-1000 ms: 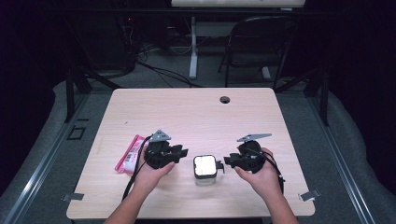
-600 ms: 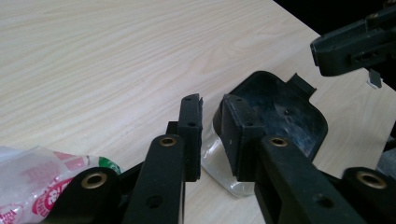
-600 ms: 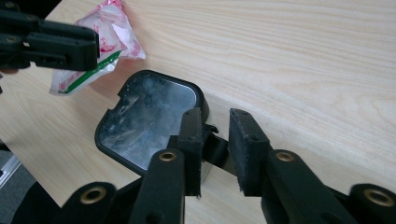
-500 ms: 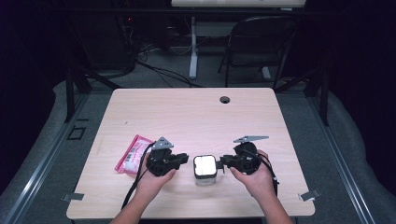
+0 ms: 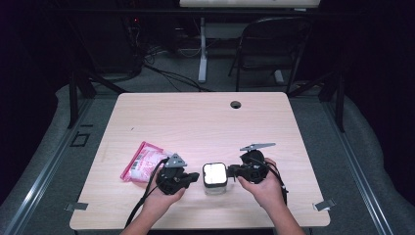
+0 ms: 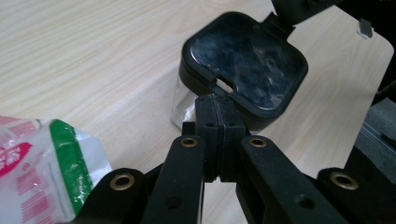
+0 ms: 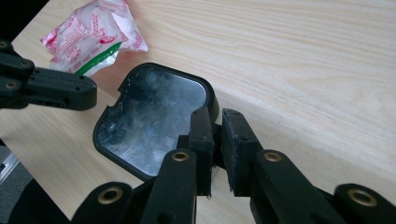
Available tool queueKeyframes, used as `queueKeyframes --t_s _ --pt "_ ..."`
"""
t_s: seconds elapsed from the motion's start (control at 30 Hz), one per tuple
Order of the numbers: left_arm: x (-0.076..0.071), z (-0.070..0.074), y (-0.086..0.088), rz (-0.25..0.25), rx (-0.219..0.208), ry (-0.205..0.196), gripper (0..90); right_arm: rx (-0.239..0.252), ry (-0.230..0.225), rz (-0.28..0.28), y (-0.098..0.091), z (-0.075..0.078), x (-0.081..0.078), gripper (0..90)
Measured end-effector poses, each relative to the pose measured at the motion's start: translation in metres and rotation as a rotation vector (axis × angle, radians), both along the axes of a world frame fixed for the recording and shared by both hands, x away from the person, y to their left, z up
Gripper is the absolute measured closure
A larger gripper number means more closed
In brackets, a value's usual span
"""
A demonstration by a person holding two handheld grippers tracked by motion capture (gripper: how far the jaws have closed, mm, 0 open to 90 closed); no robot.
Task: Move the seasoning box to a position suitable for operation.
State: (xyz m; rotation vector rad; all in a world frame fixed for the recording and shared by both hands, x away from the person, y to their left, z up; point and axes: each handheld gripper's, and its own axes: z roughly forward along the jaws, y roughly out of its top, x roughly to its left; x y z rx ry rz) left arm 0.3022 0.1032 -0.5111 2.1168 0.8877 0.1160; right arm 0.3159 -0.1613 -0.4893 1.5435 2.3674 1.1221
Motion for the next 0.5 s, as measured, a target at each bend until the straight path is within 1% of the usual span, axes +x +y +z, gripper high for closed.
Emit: queueKeyframes --t_s 0.1,0.13,0.2,0.4,0.5 --pt "-0.0019 -0.0028 -0.0012 -0.009 0.005 0.009 90.0 -0.002 0.001 0.002 -0.0002 0.0002 -0.0004 83.5" --pt "-0.0022 -0.0048 -0.0022 -0.021 0.006 0.015 90.0 -0.001 0.001 0.004 -0.0001 0.0003 -0.0006 83.6" --pt "-0.0027 -0.0055 -0.0031 -0.03 0.011 0.02 90.0 -0.001 -0.002 0.001 -0.0002 0.0001 -0.0011 83.8" --pt "-0.0051 -0.0069 -0.0082 -0.056 0.014 0.025 90.0 0.004 0.002 -0.005 -0.0009 -0.0003 -0.0019 83.9" --pt "-0.005 -0.0077 -0.0087 -0.052 0.019 0.022 90.0 0.009 0.003 -0.008 -0.0011 -0.0005 -0.002 84.0"
